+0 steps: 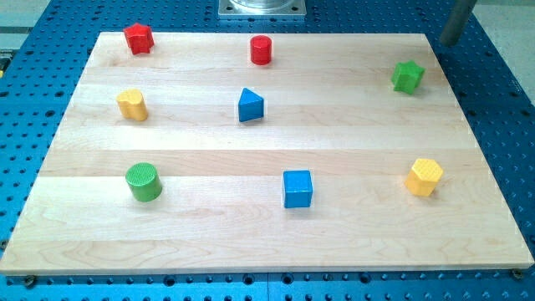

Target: Push the green star into the yellow hexagon

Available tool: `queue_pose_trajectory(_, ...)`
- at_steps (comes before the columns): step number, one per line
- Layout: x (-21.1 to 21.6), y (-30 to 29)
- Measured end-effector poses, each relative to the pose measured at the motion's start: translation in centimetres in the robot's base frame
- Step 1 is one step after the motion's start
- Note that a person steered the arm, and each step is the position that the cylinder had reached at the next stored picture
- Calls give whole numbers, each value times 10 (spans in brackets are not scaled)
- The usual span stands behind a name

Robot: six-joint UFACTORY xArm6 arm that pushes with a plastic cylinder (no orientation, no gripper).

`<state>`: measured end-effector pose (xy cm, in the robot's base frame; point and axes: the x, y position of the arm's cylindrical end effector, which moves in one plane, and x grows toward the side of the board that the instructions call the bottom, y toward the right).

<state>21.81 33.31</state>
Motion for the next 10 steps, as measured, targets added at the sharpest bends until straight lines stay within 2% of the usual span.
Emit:
queue_pose_trajectory(1, 40, -44)
queue_pose_trajectory(2, 56, -113)
queue_pose_trajectory(3, 105, -105)
queue_pose_trajectory(4, 88, -107)
queue_pose_trajectory(5, 103, -46)
queue_pose_trajectory(6, 139, -61)
queue_pose_trajectory(7, 141, -112)
queue_pose_trajectory(8, 136, -113)
queue_pose_trajectory(9, 104, -117)
queue_pose_trajectory(10, 130, -126)
